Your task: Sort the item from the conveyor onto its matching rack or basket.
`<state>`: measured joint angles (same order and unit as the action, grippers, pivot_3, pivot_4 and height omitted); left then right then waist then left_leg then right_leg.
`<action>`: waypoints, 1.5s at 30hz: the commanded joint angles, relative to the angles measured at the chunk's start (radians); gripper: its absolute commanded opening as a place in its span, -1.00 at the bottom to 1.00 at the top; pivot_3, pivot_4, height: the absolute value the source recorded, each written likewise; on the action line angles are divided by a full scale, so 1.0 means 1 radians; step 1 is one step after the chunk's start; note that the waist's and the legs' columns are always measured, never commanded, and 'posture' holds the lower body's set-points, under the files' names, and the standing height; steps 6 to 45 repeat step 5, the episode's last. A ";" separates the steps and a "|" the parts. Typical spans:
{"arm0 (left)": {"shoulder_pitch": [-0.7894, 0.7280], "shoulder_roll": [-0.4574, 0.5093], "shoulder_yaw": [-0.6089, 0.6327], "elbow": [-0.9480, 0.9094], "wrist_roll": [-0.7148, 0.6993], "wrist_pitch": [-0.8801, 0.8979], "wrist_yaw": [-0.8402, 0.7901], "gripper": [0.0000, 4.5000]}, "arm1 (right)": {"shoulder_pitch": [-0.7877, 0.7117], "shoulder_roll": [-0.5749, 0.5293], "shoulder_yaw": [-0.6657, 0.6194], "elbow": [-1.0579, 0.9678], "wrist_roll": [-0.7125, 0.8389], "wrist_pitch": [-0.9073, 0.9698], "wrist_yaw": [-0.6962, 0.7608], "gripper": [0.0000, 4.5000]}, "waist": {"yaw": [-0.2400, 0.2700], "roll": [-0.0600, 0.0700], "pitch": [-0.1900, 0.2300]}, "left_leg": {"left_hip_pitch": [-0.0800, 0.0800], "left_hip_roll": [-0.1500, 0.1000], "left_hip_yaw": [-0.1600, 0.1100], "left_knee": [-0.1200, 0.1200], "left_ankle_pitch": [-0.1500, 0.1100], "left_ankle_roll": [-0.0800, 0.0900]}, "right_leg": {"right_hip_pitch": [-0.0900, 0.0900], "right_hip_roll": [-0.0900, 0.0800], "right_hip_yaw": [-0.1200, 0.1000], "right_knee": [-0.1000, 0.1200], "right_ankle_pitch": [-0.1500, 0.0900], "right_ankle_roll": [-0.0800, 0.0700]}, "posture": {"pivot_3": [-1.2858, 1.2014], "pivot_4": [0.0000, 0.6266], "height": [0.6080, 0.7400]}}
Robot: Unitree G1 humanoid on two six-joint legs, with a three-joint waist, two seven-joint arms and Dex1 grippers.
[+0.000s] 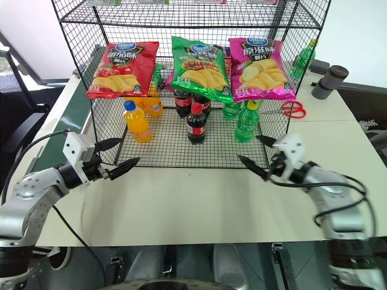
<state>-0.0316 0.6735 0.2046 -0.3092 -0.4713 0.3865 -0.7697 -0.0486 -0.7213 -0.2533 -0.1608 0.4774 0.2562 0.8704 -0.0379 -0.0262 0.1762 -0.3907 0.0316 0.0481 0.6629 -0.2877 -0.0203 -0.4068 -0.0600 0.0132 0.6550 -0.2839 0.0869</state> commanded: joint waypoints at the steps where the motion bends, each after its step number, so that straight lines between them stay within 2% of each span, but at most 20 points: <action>1: 0.014 0.022 0.042 0.003 -0.010 -0.015 -0.025 1.00 | 0.038 -0.043 -0.073 -0.048 0.040 0.033 0.024 0.96 | 0.001 0.000 0.000 | 0.000 0.000 0.000 0.000 0.000 0.000 | 0.000 0.000 0.000 0.000 0.000 0.000 | 0.03 -0.52 1.00; 45: 0.024 0.025 0.050 0.006 -0.006 -0.023 -0.035 1.00 | 0.048 -0.048 -0.093 -0.047 0.040 0.046 0.019 0.96 | 0.002 0.000 0.000 | 0.000 0.000 0.000 0.000 0.000 0.000 | 0.000 0.000 0.000 0.000 0.000 0.000 | 0.03 -0.52 1.00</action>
